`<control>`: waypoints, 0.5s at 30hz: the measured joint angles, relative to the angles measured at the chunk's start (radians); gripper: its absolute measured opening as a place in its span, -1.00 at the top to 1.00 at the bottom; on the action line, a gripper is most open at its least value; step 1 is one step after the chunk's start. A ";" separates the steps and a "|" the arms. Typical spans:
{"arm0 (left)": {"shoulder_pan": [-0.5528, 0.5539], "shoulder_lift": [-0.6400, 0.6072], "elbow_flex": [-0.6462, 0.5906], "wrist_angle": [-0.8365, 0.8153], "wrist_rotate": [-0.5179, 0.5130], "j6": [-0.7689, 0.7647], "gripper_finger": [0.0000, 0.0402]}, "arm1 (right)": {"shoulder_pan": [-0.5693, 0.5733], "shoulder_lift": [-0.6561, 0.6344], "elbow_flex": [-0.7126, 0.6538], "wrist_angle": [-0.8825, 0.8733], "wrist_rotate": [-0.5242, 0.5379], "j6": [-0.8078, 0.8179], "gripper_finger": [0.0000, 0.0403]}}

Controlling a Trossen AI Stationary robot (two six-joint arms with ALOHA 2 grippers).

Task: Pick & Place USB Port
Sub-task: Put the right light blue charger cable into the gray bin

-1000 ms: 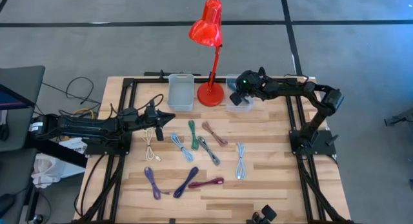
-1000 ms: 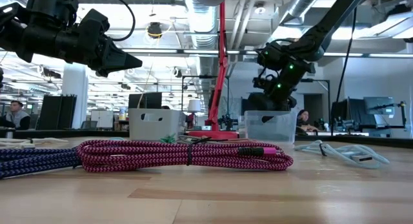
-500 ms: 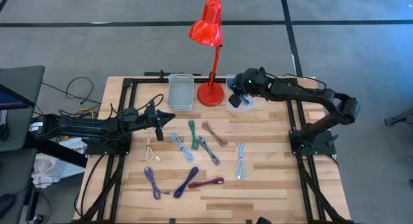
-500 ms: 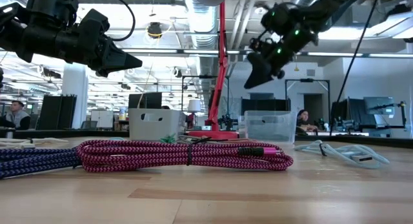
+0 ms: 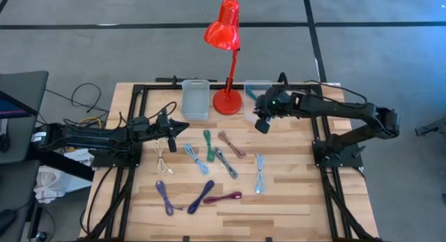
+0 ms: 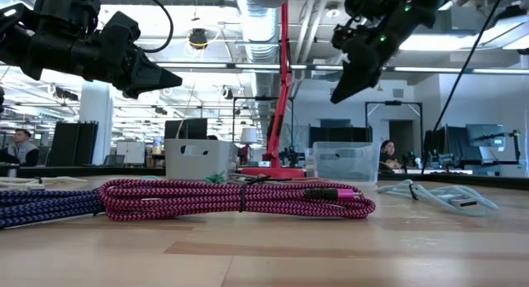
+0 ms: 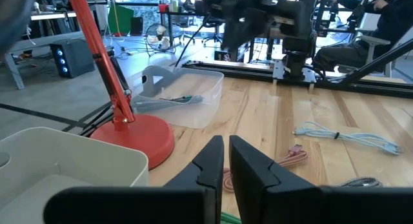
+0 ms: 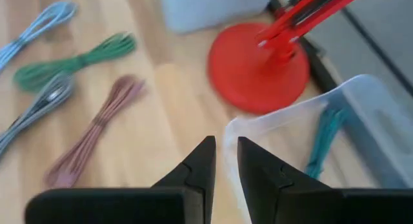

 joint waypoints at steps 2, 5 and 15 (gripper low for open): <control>0.000 0.000 0.000 0.000 0.000 0.000 0.87 | 0.031 -0.006 0.000 -0.046 -0.001 0.003 0.71; 0.000 0.000 0.000 0.000 0.000 0.000 0.87 | 0.080 -0.010 0.000 -0.097 -0.004 0.003 0.71; 0.000 0.000 0.000 0.000 0.000 0.000 0.87 | 0.221 -0.010 0.000 -0.198 -0.031 0.067 0.71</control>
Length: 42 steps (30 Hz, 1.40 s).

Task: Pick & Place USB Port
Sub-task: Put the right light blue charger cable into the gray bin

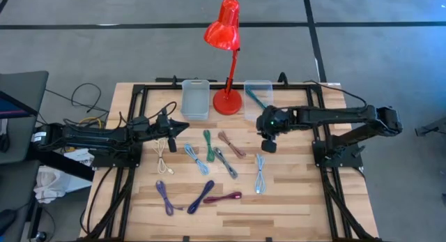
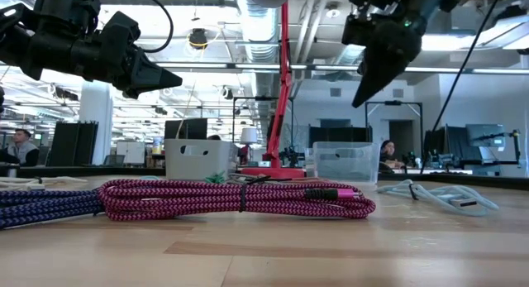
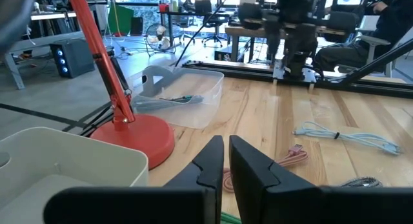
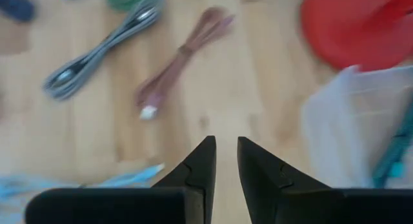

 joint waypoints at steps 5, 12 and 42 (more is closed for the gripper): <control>0.000 0.000 0.000 0.000 0.000 0.000 0.87 | 0.071 0.006 0.000 -0.056 -0.070 0.067 0.71; 0.000 0.000 0.000 0.000 0.000 0.000 0.87 | 0.129 0.007 0.000 -0.071 -0.149 0.312 0.71; 0.000 0.000 0.000 0.000 0.160 -0.063 0.87 | 0.442 0.282 0.042 -0.031 -0.169 1.077 0.41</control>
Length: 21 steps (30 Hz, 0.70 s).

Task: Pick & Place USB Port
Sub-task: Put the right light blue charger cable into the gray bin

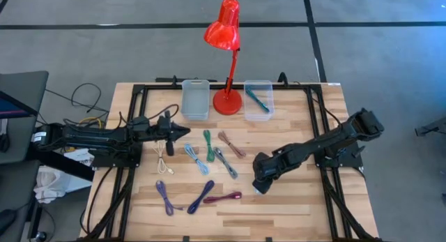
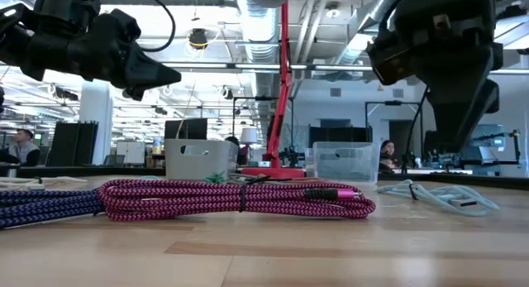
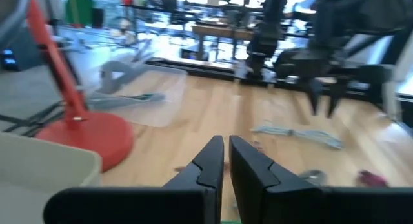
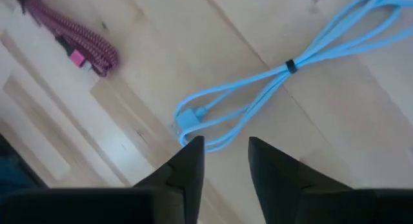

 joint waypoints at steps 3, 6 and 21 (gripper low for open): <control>0.000 0.000 0.000 0.000 0.036 -0.020 0.87 | -0.004 0.001 0.000 -0.004 0.026 0.027 0.28; 0.000 0.000 0.000 0.000 0.043 -0.020 0.87 | -0.009 0.016 0.000 0.007 0.068 0.062 0.15; 0.000 0.000 0.000 0.000 0.075 -0.020 0.87 | -0.002 0.176 0.003 0.124 0.181 0.142 0.00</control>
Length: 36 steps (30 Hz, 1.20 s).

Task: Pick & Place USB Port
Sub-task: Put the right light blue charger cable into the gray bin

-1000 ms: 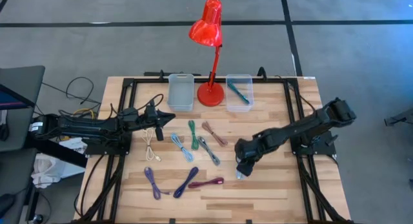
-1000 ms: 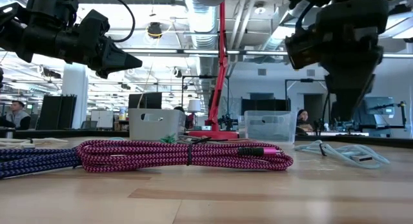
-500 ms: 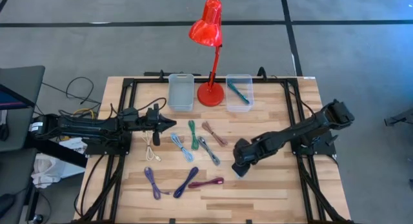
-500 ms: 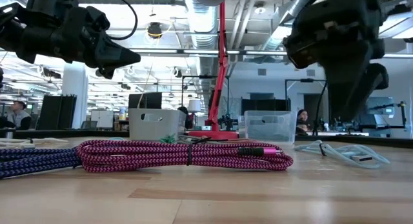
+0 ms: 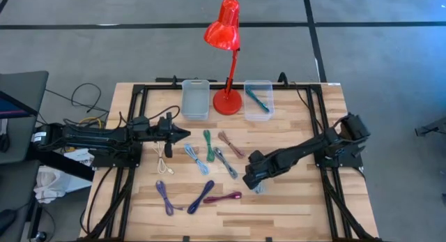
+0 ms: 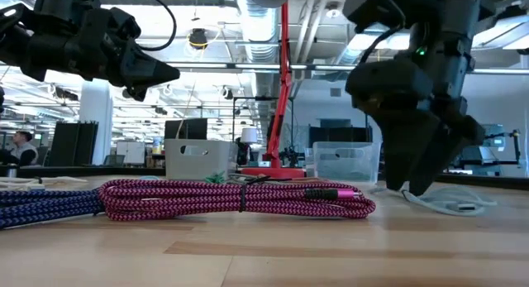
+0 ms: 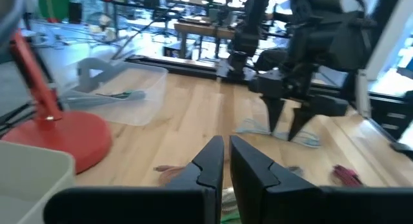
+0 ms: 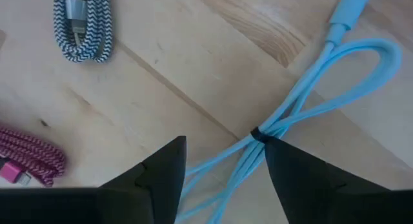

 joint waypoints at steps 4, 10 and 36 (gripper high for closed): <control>0.000 0.000 0.000 -0.001 0.053 0.000 0.87 | 0.000 0.005 0.002 -0.013 0.004 0.000 0.14; 0.000 0.000 0.000 -0.005 0.064 0.000 0.87 | -0.010 0.006 0.001 -0.039 0.011 0.003 0.34; 0.000 0.000 0.000 -0.024 0.064 0.000 0.87 | -0.016 0.006 -0.003 -0.083 -0.002 -0.022 0.56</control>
